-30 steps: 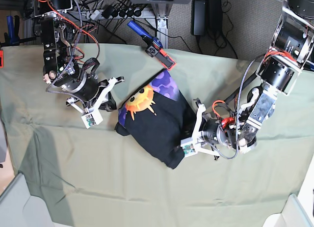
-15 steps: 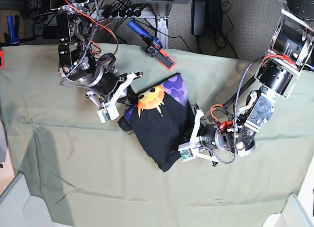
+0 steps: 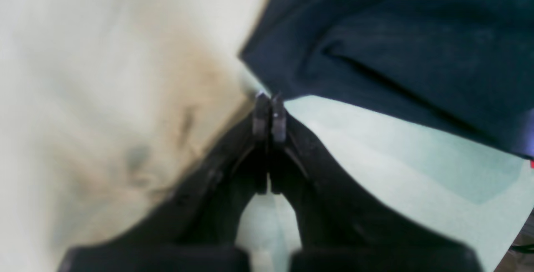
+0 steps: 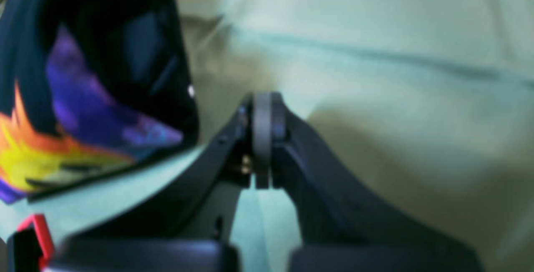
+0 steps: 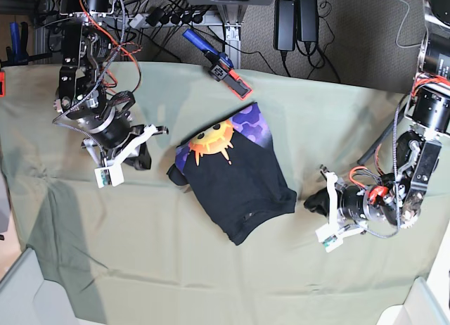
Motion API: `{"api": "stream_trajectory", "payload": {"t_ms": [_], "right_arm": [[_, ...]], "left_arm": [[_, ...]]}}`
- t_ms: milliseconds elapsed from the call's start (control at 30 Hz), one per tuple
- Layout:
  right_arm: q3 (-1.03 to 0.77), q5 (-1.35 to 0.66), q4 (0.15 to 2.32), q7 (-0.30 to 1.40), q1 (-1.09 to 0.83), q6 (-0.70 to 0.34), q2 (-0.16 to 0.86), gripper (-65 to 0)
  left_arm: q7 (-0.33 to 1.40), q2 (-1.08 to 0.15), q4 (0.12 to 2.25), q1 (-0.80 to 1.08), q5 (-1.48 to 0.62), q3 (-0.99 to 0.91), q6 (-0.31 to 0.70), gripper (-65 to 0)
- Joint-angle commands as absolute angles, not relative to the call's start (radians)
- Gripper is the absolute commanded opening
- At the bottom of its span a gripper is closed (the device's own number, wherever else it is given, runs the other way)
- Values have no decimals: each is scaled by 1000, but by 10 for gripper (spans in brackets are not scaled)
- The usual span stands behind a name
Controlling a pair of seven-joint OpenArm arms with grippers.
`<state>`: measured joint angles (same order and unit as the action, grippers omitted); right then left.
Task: Fold the T-shirt properly
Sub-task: 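Flip the bundle over with both grippers, showing the sun print, then release the folded shirt and lift both grippers away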
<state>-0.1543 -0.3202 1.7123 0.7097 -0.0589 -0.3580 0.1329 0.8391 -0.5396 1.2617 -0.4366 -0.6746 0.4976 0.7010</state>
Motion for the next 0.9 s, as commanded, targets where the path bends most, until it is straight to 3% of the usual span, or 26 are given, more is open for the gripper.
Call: {"api": "stream_trajectory", "payload": {"t_ms": [0,300,533,867], "right_arm": [[-149,-328,1721,677,-26,-409,138,-650],[-66,-318,1621,675,78,-413,136,-650],[54,-329,1639,693,4,-416,132,-650],[55,-384,1781,694,-164,-416,94,-650]], "left_arm": [[831,-550,1275,-441,-685,489,698,-650],[768,-496,1275,-306,-609,489,698,-650],[675,-381,1274,-299,-446,489,698,-650],[594,-303,1235,-364,-361,490,698,-650]]}}
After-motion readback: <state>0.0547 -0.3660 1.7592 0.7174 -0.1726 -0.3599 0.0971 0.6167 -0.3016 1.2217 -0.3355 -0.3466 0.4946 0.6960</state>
